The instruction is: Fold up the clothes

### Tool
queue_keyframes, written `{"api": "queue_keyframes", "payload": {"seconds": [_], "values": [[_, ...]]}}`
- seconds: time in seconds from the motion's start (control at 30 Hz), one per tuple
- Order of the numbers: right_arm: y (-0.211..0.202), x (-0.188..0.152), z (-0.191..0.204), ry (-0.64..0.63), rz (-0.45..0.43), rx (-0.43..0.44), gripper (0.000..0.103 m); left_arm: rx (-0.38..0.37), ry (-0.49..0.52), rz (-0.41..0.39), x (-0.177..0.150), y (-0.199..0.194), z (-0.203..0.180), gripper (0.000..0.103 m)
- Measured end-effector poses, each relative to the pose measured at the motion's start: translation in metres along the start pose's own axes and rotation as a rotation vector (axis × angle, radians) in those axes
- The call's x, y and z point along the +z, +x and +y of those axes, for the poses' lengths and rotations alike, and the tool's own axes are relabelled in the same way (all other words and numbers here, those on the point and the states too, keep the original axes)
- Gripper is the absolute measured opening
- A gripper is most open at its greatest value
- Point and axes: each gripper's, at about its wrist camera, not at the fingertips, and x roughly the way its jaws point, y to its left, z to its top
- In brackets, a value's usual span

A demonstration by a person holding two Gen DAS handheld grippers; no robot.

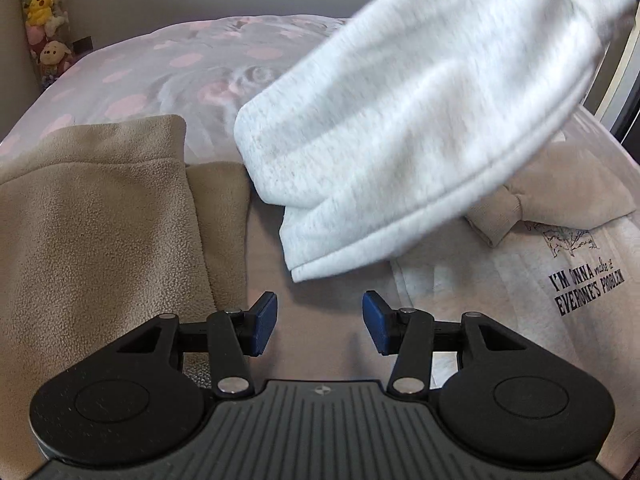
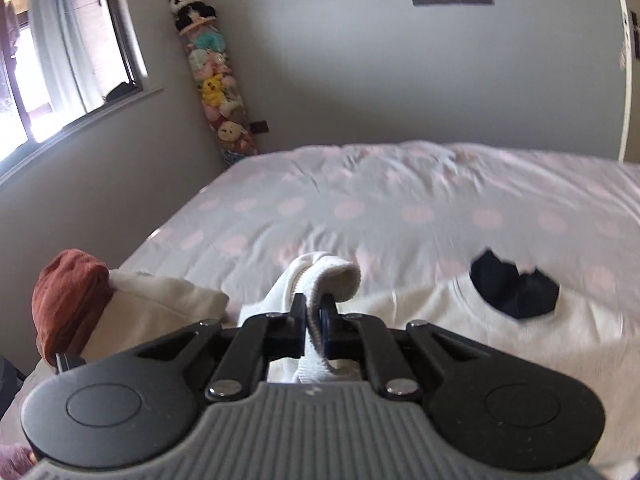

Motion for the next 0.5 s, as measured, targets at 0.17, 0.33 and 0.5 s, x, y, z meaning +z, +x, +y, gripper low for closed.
{"api": "queue_keyframes", "payload": {"seconds": [0.17, 0.33, 0.5], "values": [[-0.009, 0.057, 0.038, -0.125, -0.099, 0.007, 0.008, -0.057, -0.068, -0.042, 0.004, 0.004, 0.002, 0.053], [-0.015, 0.086, 0.052, -0.187, -0.145, -0.014, 0.009, -0.106, -0.098, -0.112, 0.017, 0.017, -0.019, 0.053], [-0.017, 0.091, 0.036, -0.159, -0.136, -0.019, 0.009, -0.165, -0.238, -0.203, 0.025, 0.034, -0.033, 0.054]]}}
